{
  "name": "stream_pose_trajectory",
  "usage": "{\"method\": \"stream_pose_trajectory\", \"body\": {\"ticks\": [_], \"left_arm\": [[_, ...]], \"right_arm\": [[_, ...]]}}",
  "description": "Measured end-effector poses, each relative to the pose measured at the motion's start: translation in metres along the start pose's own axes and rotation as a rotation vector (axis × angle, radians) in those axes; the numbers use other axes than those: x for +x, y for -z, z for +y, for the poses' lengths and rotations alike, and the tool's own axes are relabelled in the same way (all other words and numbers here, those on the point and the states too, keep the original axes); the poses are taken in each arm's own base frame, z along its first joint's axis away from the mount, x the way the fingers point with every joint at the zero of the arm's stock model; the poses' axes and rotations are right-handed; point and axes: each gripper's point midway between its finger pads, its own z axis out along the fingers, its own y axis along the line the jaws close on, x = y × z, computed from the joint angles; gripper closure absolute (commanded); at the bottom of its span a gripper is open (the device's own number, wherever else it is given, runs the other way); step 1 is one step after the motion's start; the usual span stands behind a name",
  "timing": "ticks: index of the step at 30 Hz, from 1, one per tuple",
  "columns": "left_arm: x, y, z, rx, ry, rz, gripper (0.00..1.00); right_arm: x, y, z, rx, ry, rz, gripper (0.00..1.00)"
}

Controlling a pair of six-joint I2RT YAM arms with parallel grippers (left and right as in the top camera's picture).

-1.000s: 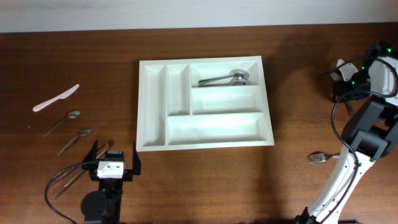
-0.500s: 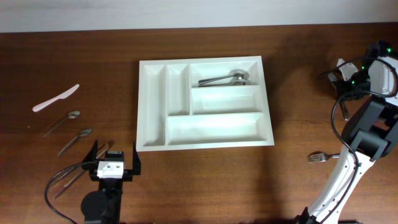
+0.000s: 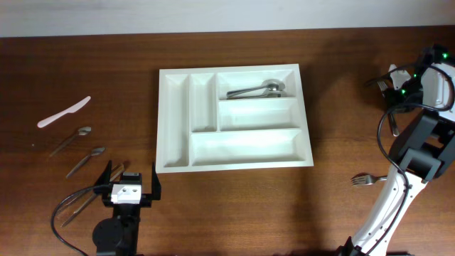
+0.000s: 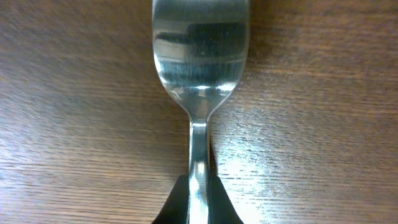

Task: Pack container
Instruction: 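Lower the right gripper and grasp the fork handle, then lift the fork and carry it over the tray's middle compartment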

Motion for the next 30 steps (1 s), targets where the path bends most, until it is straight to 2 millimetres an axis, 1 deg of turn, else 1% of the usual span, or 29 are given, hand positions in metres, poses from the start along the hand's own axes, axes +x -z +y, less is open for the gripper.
{"method": "stream_pose_trajectory", "body": {"ticks": [1, 4, 7, 10, 14, 17, 19, 21, 26, 30], "left_arm": [[0.0, 0.0, 0.0, 0.0, 0.0, 0.0, 0.01], [0.0, 0.0, 0.0, 0.0, 0.0, 0.0, 0.01], [0.0, 0.0, 0.0, 0.0, 0.0, 0.0, 0.01], [0.0, 0.0, 0.0, 0.0, 0.0, 0.0, 0.01], [0.0, 0.0, 0.0, 0.0, 0.0, 0.0, 0.01], [0.0, 0.0, 0.0, 0.0, 0.0, 0.0, 0.01], [0.0, 0.0, 0.0, 0.0, 0.0, 0.0, 0.01], [0.0, 0.0, 0.0, 0.0, 0.0, 0.0, 0.01], [0.0, 0.0, 0.0, 0.0, 0.0, 0.0, 0.01], [0.0, 0.0, 0.0, 0.0, 0.0, 0.0, 0.01]], "right_arm": [[-0.002, 0.003, 0.001, 0.002, -0.008, -0.001, 0.96], [-0.013, 0.021, 0.007, 0.013, -0.036, -0.024, 0.96], [-0.031, 0.05, 0.022, 0.021, -0.066, -0.066, 0.96], [-0.052, 0.081, 0.047, 0.008, -0.101, -0.133, 0.96], [-0.084, 0.119, 0.093, -0.048, -0.183, -0.242, 0.96], [-0.102, 0.14, 0.131, -0.107, -0.253, -0.302, 0.96], [-0.11, 0.147, 0.159, -0.157, -0.31, -0.316, 0.96], [-0.113, 0.15, 0.186, -0.209, -0.361, -0.304, 0.96], [-0.112, 0.15, 0.243, -0.297, -0.502, -0.233, 0.96], [-0.111, 0.151, 0.283, -0.345, -0.645, -0.183, 0.96]]}}
